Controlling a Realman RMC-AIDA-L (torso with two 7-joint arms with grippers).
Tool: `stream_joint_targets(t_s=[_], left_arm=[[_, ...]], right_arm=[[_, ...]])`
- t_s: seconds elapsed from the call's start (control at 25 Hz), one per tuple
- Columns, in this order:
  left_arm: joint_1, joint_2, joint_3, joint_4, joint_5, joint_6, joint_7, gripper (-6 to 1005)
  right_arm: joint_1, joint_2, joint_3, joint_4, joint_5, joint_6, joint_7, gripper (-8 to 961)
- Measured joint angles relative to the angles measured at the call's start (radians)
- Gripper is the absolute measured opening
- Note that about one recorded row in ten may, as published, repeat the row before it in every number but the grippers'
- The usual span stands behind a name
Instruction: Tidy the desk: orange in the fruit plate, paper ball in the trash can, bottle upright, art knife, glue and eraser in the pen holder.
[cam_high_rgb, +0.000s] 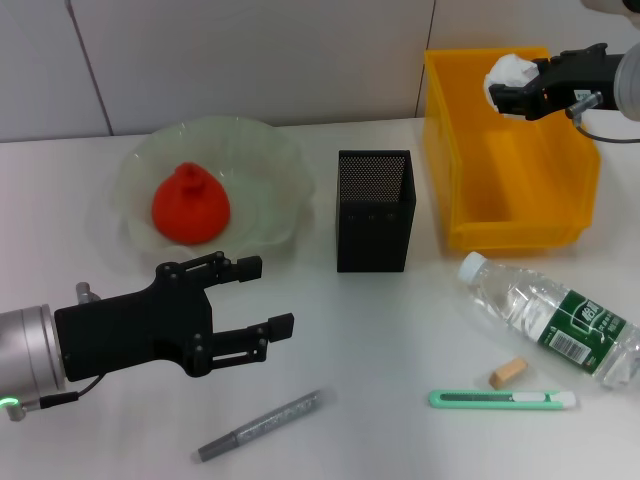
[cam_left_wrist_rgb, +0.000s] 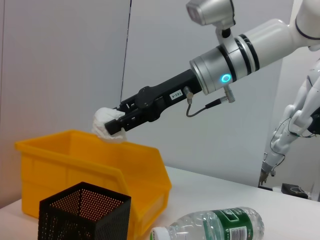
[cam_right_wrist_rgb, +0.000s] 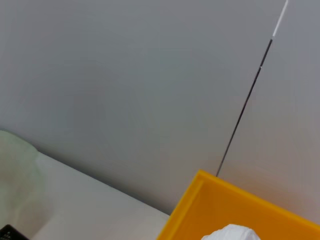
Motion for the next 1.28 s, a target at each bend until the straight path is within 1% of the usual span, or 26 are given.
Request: stream_joint_targets(t_s=[0.2,0.4,0.72,0.84,0.96,1.08,1.2,1.28], left_arm=[[-0.002,0.000,0.000,0.000,-0.002,-0.001,0.000,791],[-0.003,0.000,0.000,0.000,-0.004,-0.002,0.001,791],[-0.002,0.000,0.000,-0.006,-0.006,-0.003,0.001,790],[-0.001,0.000,0.000,-0.008,-0.009,-0.003,0.001,790],[0.001,0.000,0.000,-0.009,-0.011,-0.003,0.001,790],[0.003,0.000,0.000,-0.009,-0.012,-0.003,0.001,790],[0.005,0.000,0.000,-0.010,-0.012,-0.003,0.001,791],[0.006,0.000,0.000,-0.011,-0.013,-0.003,0.001,791]], right_arm=[[0.023,-0.002,0.032,-0.046,-0.001,0.005,-0.020,621],[0.027,0.000,0.036,-0.059,-0.001,0.008,-0.039,629],[0.023,0.001,0.038,-0.061,0.002,0.019,-0.041,700],[0.019,0.001,0.047,-0.058,0.027,0.024,-0.035,727],[0.006,0.001,0.073,-0.048,0.125,0.019,-0.049,728],[-0.015,-0.004,0.119,-0.044,0.311,-0.014,-0.152,729],[-0.023,-0.003,0.197,-0.046,0.478,-0.108,-0.309,730],[-0.019,-0.002,0.238,-0.048,0.520,-0.179,-0.353,730]])
